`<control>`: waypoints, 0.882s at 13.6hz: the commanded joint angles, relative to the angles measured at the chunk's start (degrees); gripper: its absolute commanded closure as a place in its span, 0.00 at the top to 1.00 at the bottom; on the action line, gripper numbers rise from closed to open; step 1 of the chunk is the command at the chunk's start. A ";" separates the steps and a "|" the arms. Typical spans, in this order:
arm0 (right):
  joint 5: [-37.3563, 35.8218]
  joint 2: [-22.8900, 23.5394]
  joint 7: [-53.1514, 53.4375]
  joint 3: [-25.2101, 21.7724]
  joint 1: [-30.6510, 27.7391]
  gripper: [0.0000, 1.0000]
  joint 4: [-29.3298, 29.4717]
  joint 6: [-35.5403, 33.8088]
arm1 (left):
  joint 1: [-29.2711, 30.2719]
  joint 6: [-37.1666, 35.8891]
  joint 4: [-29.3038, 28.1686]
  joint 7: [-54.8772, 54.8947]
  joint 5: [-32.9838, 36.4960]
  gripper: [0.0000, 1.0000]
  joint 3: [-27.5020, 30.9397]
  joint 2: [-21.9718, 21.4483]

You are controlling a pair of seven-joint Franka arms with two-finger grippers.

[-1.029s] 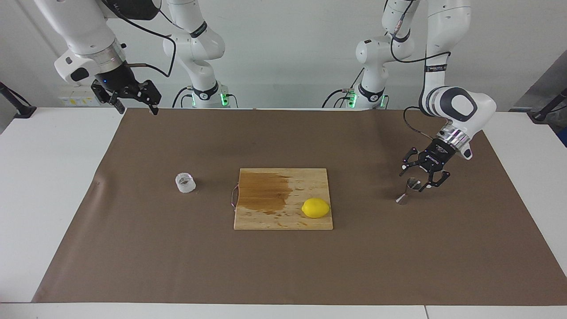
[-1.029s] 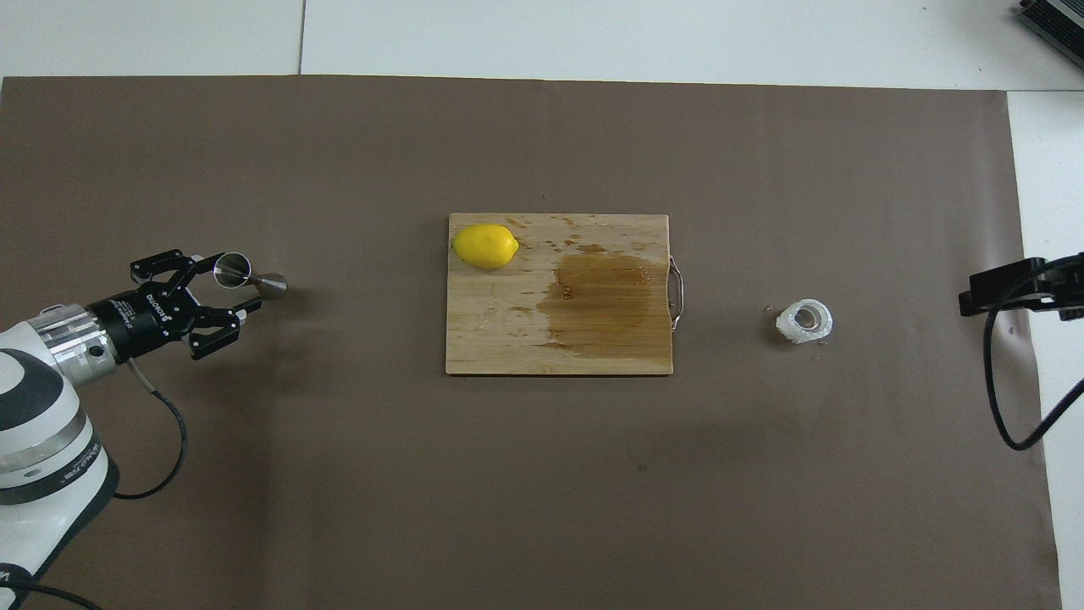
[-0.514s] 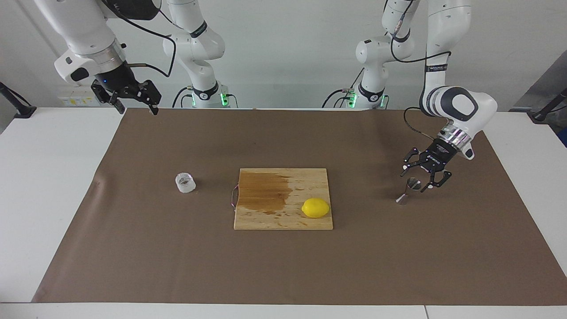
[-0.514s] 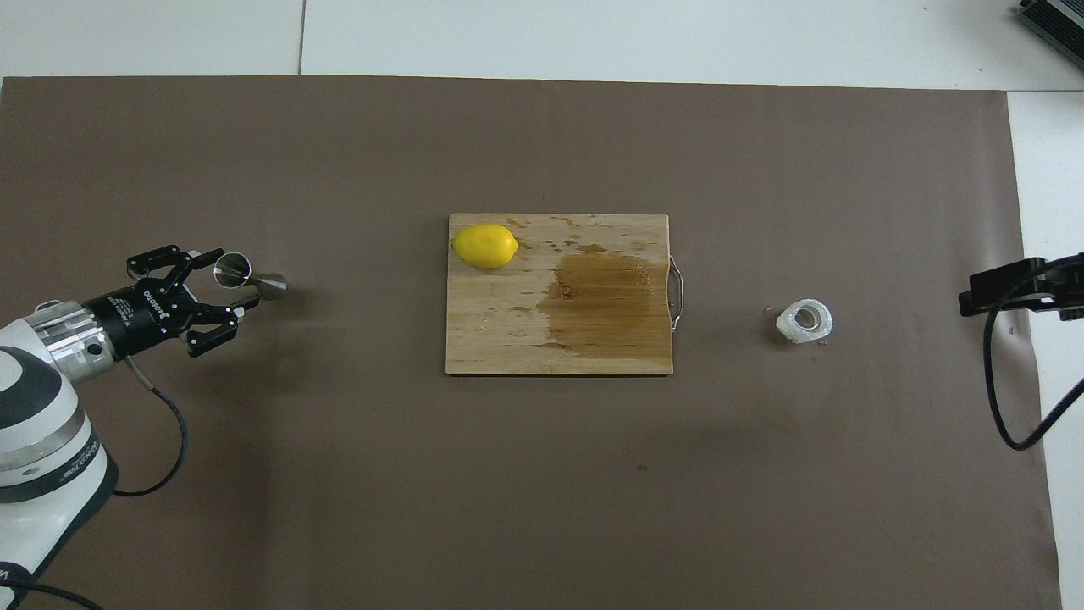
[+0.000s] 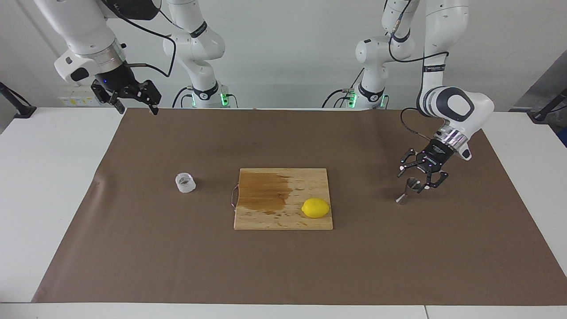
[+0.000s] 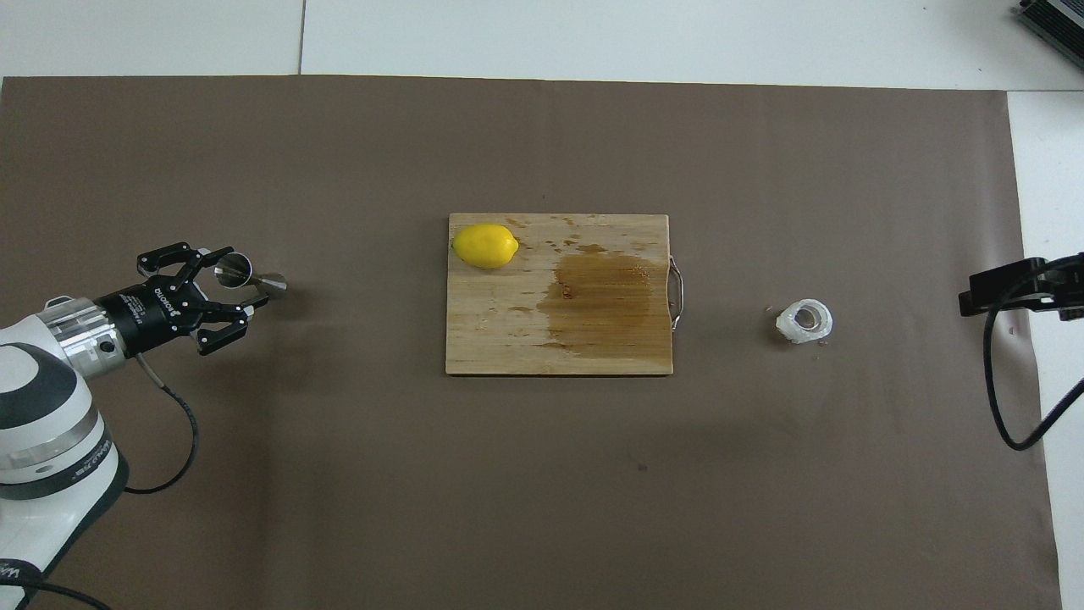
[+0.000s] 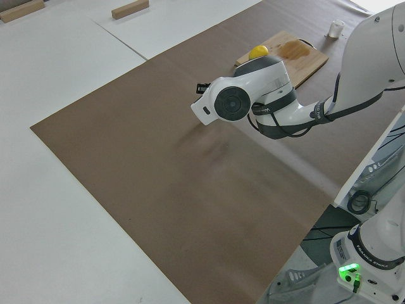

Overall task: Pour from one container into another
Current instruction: 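Close the left gripper on the metal cup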

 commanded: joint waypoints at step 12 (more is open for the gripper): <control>1.22 -0.58 -1.56 -0.14 -0.26 1.00 -0.32 -0.43 | -0.04 0.76 0.56 1.12 -1.13 0.60 0.41 0.48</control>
